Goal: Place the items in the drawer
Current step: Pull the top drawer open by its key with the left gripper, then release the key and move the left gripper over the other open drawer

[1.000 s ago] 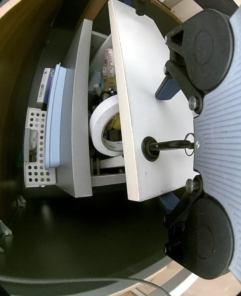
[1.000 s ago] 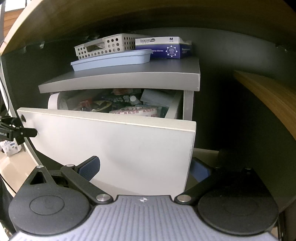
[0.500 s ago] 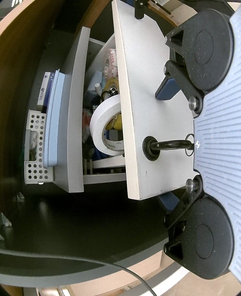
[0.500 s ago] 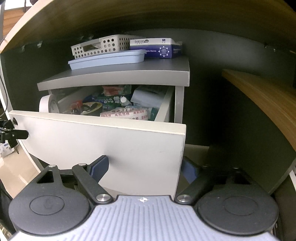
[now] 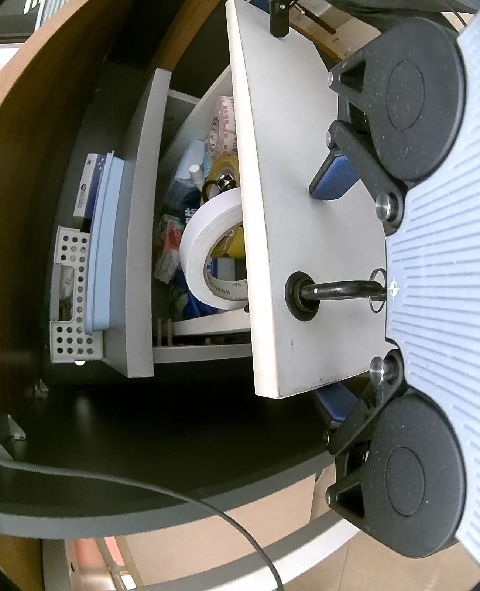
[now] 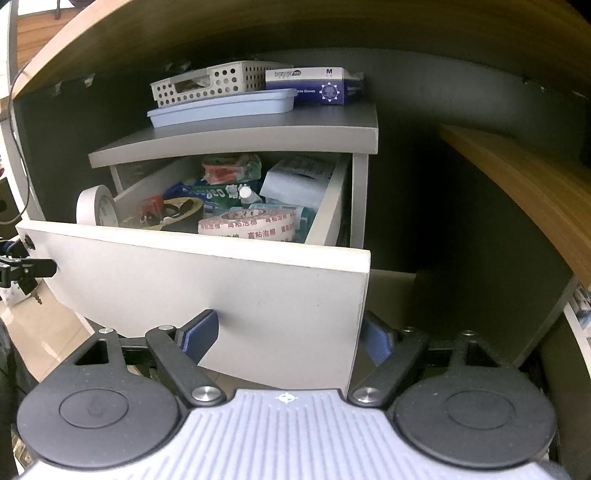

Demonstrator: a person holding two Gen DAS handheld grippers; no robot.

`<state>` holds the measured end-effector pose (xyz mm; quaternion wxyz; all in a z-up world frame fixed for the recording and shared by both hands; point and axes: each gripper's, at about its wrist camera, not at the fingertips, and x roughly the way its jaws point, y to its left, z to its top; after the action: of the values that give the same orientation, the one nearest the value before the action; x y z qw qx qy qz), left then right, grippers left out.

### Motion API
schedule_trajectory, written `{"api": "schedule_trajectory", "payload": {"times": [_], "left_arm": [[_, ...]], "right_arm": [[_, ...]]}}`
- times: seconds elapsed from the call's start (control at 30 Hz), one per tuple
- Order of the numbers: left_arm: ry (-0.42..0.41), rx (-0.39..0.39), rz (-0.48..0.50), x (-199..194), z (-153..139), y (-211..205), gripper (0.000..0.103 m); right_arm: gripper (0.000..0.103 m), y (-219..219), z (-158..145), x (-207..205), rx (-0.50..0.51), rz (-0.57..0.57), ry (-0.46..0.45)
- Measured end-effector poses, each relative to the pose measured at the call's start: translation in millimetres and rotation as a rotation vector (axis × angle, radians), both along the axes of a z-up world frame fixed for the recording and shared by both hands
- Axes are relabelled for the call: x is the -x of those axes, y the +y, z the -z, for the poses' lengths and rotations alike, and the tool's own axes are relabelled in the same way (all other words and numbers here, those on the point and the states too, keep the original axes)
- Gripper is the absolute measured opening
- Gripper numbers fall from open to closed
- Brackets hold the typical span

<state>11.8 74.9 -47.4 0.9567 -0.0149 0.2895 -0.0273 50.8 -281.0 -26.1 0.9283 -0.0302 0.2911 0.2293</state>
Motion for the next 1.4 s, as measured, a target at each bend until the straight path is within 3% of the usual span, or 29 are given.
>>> {"api": "schedule_trajectory", "payload": {"times": [0.67,1.03,1.4], "left_arm": [[0.016,0.002,-0.007,40.3,-0.1,-3.1,0.103],[-0.013,0.080,-0.052,48.7,-25.0,2.6,0.103],[-0.077,0.011,-0.078,50.5,-52.5,-8.9,0.103]], "right_arm": [[0.088,0.0,-2.4,35.6,0.062,-0.021,0.030],[0.091,3.5,-10.8,39.7,0.100,-0.036,-0.022],[0.097,-14.3,-31.8,38.0,0.061,0.007,-0.024]]}}
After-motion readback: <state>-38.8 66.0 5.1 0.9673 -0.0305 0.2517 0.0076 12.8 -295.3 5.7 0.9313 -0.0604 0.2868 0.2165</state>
